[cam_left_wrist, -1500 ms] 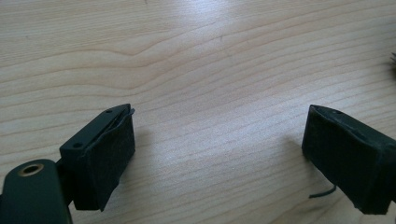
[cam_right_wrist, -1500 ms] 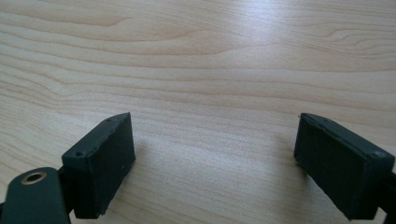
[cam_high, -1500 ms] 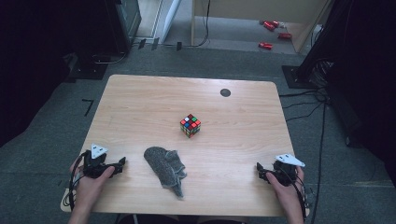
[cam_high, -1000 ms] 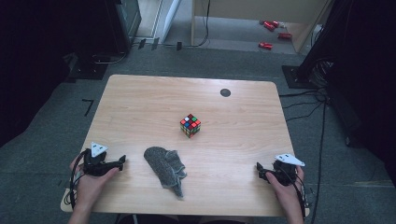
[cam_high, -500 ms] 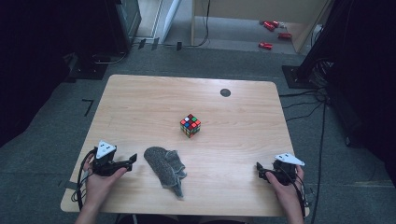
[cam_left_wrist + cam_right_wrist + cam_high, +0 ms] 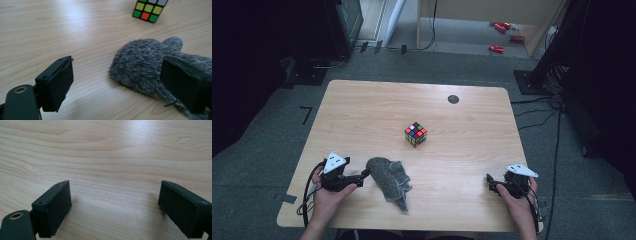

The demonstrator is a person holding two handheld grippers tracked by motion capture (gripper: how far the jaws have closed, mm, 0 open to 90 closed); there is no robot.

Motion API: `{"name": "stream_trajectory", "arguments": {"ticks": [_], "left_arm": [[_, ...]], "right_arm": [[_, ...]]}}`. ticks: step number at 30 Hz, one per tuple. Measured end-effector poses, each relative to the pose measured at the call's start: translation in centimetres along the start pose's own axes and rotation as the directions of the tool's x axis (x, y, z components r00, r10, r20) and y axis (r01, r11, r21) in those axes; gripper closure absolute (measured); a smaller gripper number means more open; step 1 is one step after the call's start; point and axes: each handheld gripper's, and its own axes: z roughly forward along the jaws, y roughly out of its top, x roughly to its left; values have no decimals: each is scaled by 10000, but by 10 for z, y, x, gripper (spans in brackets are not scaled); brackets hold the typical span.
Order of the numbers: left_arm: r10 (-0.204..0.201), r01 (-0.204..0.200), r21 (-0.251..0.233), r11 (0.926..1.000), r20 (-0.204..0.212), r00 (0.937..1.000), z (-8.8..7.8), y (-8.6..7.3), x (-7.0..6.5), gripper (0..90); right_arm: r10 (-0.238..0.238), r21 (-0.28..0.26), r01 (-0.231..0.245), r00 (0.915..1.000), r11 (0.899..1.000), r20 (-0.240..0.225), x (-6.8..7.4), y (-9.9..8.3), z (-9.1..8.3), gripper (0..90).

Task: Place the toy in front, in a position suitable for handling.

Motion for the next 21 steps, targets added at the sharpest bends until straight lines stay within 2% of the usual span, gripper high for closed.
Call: {"name": "stream_trajectory", "arguments": {"ticks": [7,10,21], "left_arm": [[416,-409,-139,9991,552,9976,5,0,-19,121],[475,-464,-153,9988,768,9959,6,1,-26,121],[970,-972,-47,9953,1360,9860,15,-1,-49,120]], "right_arm": [[0,0,0,10000,10000,1,0,0,0,109],[-1,-1,1,10000,10000,0,0,0,0,109],[2,2,-2,10000,10000,2,0,0,0,109]]}}
